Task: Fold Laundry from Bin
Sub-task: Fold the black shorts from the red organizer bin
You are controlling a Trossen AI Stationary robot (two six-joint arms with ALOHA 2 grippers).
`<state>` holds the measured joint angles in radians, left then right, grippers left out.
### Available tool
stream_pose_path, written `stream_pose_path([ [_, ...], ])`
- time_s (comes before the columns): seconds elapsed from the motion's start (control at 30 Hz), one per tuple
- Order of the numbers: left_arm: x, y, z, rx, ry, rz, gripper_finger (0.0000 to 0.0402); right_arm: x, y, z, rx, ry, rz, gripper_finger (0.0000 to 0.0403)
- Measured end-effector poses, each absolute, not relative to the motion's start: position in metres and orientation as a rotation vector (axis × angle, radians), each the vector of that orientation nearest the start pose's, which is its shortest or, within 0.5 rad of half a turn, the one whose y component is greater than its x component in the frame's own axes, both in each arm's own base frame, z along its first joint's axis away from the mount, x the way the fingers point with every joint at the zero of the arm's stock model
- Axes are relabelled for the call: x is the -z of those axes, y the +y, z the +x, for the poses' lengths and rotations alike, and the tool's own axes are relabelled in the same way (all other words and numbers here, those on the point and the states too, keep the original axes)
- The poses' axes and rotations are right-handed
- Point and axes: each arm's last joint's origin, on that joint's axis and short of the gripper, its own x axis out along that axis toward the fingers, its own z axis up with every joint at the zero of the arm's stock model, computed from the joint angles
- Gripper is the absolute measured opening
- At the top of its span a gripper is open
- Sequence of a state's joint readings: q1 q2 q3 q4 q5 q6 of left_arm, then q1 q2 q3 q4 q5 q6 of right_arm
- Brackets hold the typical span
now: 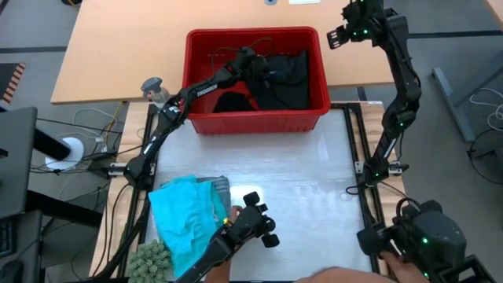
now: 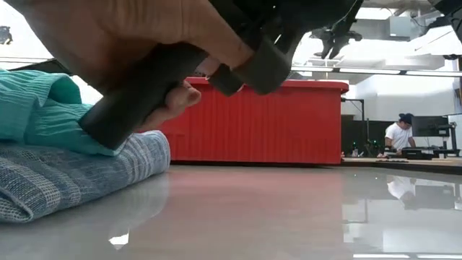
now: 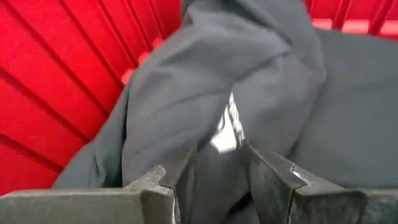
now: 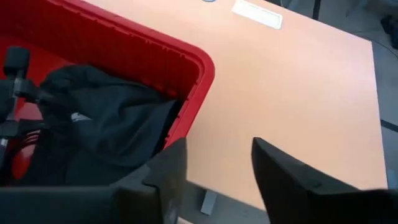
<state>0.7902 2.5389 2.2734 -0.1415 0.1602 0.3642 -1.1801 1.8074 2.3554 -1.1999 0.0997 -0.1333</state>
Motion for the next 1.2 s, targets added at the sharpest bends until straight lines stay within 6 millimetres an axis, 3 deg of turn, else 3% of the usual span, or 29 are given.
stream_pose_path([
  [0.2, -0.202, 0.399, 0.415, -0.5, 0.54, 0.204, 0.012, -0.479, -0.31, 0.125, 1.18, 0.694, 0.259, 0.0235],
  [0.37, -0.179, 0.395, 0.424, -0.503, 0.609, 0.265, 0.012, -0.48, -0.31, 0.125, 1.183, 0.693, 0.258, 0.0244],
  [0.47, -0.181, 0.394, 0.429, -0.614, 0.619, 0.35, 0.0118, -0.48, -0.31, 0.125, 1.186, 0.687, 0.254, 0.0244],
  [0.57, -0.184, 0.395, 0.43, -0.661, 0.616, 0.393, 0.0092, -0.48, -0.31, 0.125, 1.186, 0.687, 0.254, 0.0244],
  [0.67, -0.177, 0.395, 0.429, -0.666, 0.646, 0.395, 0.003, -0.48, -0.31, 0.125, 1.186, 0.687, 0.254, 0.0244],
  [0.73, -0.178, 0.396, 0.429, -0.687, 0.642, 0.402, 0.0009, -0.48, -0.31, 0.125, 1.186, 0.687, 0.254, 0.0244],
  [0.83, -0.192, 0.397, 0.432, -0.826, 0.632, 0.439, 0.0002, -0.48, -0.31, 0.124, 1.187, 0.687, 0.253, 0.0244],
  [0.93, -0.217, 0.398, 0.433, -0.856, 0.579, 0.456, 0.0, -0.481, -0.311, 0.125, 1.19, 0.674, 0.245, 0.0244],
  [1.2, -0.299, 0.379, 0.423, -0.968, 0.343, 0.442, 0.0, -0.484, -0.313, 0.125, 1.201, 0.644, 0.226, 0.0244],
])
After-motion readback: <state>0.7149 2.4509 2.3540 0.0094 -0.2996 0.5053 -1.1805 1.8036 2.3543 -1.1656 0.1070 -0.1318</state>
